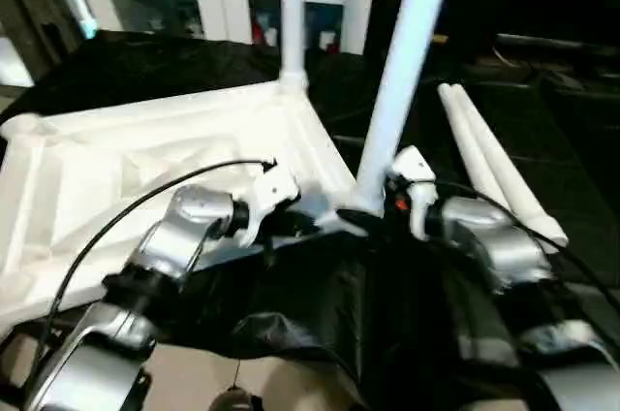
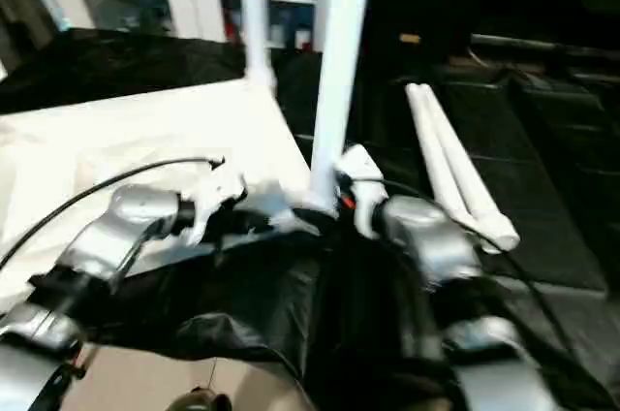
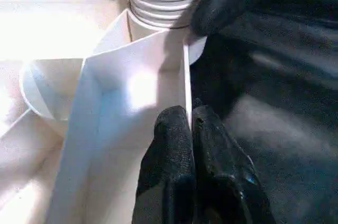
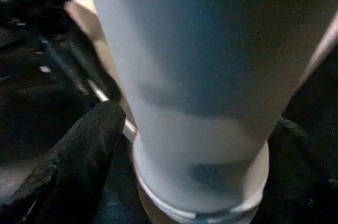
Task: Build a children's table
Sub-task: Rotate leg to tighten
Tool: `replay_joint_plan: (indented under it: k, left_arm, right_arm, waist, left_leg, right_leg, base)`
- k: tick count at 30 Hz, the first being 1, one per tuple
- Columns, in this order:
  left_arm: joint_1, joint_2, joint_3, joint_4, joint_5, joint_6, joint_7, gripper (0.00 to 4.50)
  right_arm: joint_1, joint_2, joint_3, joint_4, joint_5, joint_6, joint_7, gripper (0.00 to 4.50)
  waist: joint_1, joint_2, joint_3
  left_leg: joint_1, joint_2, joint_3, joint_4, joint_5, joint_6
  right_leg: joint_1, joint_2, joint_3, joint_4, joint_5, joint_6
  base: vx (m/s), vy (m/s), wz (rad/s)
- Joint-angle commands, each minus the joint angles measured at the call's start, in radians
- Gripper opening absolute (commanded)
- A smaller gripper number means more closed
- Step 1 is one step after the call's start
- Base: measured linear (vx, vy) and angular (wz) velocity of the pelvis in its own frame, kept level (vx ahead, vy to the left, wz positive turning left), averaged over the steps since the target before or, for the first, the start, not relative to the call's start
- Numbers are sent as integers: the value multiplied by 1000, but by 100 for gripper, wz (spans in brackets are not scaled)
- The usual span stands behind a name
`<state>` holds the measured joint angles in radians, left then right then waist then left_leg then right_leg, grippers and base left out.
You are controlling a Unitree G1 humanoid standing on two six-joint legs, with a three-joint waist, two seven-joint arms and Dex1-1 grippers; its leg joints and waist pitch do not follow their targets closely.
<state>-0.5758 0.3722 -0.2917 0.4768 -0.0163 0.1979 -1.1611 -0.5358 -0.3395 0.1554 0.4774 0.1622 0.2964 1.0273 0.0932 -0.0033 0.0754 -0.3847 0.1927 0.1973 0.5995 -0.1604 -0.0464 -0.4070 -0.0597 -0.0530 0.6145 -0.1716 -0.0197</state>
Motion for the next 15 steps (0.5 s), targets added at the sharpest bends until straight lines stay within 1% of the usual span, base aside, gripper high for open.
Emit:
replay_joint_plan:
  k: [1,3,4,5,7,8,9,10,11,14,15]
  left_arm:
    - [-7,3,-12,-58,-34,-26,-48,0]
    - [-2,14,-17,-65,-36,-25,-66,0]
    - [0,19,-20,-68,-38,-23,-73,0]
    - [2,23,-22,-73,-40,-22,-80,0]
    - [8,29,-22,-85,-41,-15,-92,0]
    - [10,30,-22,-88,-40,-11,-96,0]
    - [10,31,-22,-88,-38,-10,-97,0]
    - [9,31,-22,-86,-36,-10,-94,0]
    - [8,31,-22,-83,-34,-12,-92,0]
    - [7,30,-19,-80,-31,-11,-85,0]
    - [7,29,-17,-79,-31,-11,-80,0]
  right_arm:
    - [12,-25,21,-43,14,13,55,404]
    - [16,-35,26,-58,16,24,75,404]
    - [17,-37,27,-63,19,30,80,389]
    - [18,-40,29,-66,20,38,88,389]
    - [22,-50,39,-76,22,51,102,368]
    - [23,-53,44,-78,20,53,106,368]
    - [25,-53,47,-78,17,53,108,361]
    - [25,-51,49,-77,14,51,107,342]
    - [25,-49,49,-76,13,51,106,342]
    - [29,-44,52,-79,10,51,104,323]
    - [33,-40,55,-83,8,53,102,306]
  waist:
    - [-1,-1,-82]
    - [1,-1,-82]
    - [2,-2,-83]
    - [1,-1,-83]
    - [1,-2,-83]
    - [2,-1,-83]
    - [2,-1,-83]
    - [2,-2,-83]
    - [3,-2,-83]
    - [3,-4,-83]
    - [4,-4,-83]
  left_leg:
    - [28,44,-20,-67,-235,19]
    - [27,44,-21,-67,-238,17]
    - [26,44,-21,-67,-230,18]
    - [26,43,-21,-67,-226,20]
    - [26,43,-21,-67,-227,18]
    - [26,44,-21,-66,-224,18]
    - [26,44,-21,-67,-225,18]
    - [26,43,-21,-66,-226,17]
    - [26,43,-21,-66,-224,16]
    - [26,42,-21,-66,-225,15]
    - [26,43,-21,-66,-221,16]
  right_leg:
    - [44,-82,45,-76,-268,-201]
    - [45,-82,46,-77,-267,-200]
    - [46,-82,46,-75,-259,-200]
    - [45,-80,45,-75,-255,-202]
    - [45,-82,45,-75,-257,-204]
    - [45,-81,45,-74,-253,-205]
    - [45,-81,45,-75,-254,-205]
    - [44,-82,45,-75,-257,-203]
    - [45,-82,45,-75,-256,-204]
    - [45,-82,45,-75,-263,-201]
    - [45,-82,45,-75,-260,-200]
  base:
    - [0,0,0]
    - [0,0,0]
    - [0,0,0]
    - [0,0,0]
    - [0,0,0]
    - [0,0,0]
    - [0,0,0]
    - [0,0,0]
    - [0,0,0]
    - [0,0,0]
    - [0,0,0]
